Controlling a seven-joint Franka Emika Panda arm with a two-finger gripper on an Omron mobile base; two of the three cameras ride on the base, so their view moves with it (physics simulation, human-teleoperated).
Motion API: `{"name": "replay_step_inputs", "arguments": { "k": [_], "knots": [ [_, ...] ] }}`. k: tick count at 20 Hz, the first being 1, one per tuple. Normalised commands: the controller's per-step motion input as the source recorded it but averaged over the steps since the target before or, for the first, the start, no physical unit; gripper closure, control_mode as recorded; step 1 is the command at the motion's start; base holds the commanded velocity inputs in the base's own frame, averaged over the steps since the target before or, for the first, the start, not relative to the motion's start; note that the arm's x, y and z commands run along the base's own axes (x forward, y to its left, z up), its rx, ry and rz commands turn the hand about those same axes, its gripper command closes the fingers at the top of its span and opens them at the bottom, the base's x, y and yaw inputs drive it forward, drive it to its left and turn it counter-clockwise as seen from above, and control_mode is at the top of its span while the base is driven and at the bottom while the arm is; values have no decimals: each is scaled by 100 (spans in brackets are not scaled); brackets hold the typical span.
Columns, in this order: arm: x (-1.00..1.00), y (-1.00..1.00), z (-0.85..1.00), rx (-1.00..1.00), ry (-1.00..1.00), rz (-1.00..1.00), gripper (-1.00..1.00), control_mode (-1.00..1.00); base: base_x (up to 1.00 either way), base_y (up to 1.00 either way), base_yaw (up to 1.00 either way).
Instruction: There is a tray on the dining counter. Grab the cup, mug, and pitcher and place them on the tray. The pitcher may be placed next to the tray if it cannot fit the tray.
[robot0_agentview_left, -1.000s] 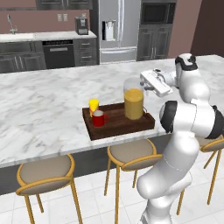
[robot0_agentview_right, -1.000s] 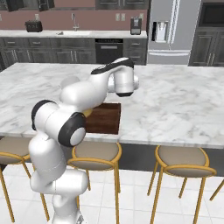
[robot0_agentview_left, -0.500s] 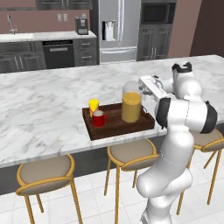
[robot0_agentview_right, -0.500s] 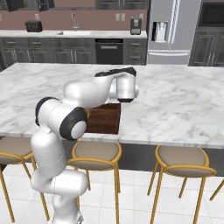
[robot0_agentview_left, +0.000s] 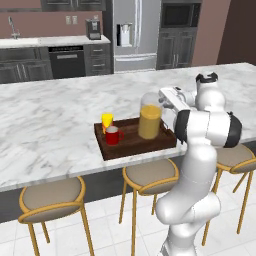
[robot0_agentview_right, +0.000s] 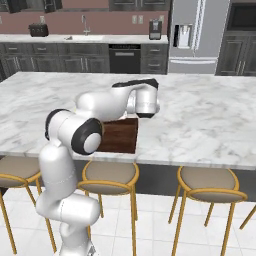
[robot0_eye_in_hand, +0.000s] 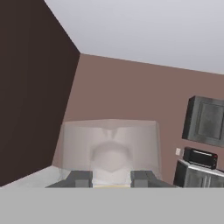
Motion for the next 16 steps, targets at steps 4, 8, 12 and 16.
{"name": "replay_step_inputs", "arguments": {
  "k": [4, 8, 12, 16],
  "knots": [
    [13, -8, -4, 0, 0, 0, 100, -100, 0, 0, 0],
    [21, -1, -6, 0, 0, 0, 100, -100, 0, 0, 0],
    [18, 0, -1, 0, 0, 0, 100, -100, 0, 0, 0],
    [18, 0, 0, 0, 0, -4, 100, -100, 0, 0, 0]
  ]
}}
